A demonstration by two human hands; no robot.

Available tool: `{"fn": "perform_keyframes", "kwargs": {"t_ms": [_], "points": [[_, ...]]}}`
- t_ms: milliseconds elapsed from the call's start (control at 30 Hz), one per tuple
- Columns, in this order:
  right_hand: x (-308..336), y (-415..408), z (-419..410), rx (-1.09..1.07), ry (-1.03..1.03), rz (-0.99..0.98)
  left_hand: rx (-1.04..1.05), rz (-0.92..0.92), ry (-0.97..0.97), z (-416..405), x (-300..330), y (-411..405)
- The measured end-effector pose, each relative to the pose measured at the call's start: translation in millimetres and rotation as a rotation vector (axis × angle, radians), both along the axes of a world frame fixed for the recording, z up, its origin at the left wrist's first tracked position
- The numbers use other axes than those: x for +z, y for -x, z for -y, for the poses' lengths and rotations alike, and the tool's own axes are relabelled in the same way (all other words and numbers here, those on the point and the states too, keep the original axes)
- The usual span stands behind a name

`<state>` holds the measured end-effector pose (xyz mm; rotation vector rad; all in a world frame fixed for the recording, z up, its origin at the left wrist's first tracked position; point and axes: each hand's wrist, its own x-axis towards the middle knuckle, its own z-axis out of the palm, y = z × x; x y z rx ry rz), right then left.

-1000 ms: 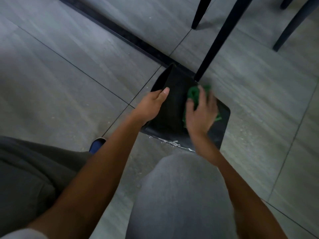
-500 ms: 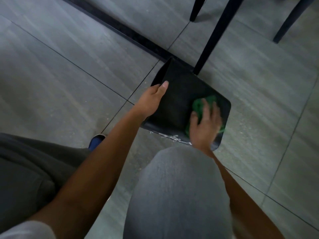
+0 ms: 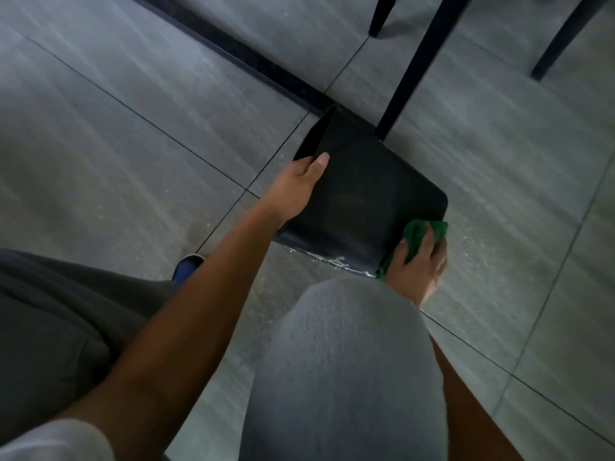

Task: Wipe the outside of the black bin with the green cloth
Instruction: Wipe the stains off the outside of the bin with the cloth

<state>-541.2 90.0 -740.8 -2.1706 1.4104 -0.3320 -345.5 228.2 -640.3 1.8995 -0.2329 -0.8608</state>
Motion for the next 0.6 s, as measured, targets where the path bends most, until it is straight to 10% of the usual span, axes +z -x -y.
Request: {"fn": "perform_keyframes", "kwargs": {"t_ms": [267,600], "points": [[17.2,-28.0,-53.1,0.650,0.274,0.184,0.005,0.094,0.030,-1.2,-0.4,0.8],[6.2,58.9,23.1,0.312,0.037,-0.074,-0.011,0.009,-0.040,-9.5,-0.5,-2.4]]}}
